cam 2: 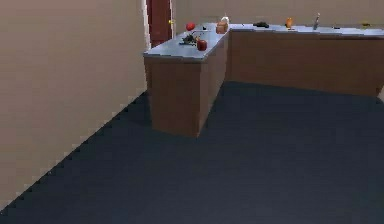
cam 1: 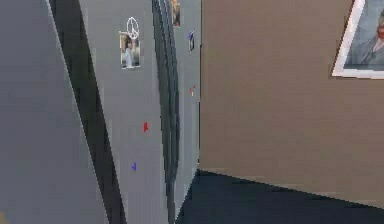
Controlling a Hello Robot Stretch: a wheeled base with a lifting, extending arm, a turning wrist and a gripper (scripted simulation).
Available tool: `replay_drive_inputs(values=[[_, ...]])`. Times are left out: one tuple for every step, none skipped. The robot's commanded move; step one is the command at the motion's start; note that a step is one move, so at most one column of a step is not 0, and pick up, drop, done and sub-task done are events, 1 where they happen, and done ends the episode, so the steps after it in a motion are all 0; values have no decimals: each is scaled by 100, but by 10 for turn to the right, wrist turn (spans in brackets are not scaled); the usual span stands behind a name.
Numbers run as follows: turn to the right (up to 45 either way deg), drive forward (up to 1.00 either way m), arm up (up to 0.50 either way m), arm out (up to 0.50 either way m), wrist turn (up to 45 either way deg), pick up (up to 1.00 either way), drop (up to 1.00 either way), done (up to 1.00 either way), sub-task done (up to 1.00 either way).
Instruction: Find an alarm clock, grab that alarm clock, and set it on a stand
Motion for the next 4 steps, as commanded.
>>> replay_drive_inputs(values=[[450, 0, 0, 0, 0, 0, 0, 0, 0], [450, 0, 0, 0, 0, 0, 0, 0, 0], [300, 0, 0, 0, 0, 0, 0, 0, 0], [0, 80, 0, 0, 0, 0, 0, 0, 0]])
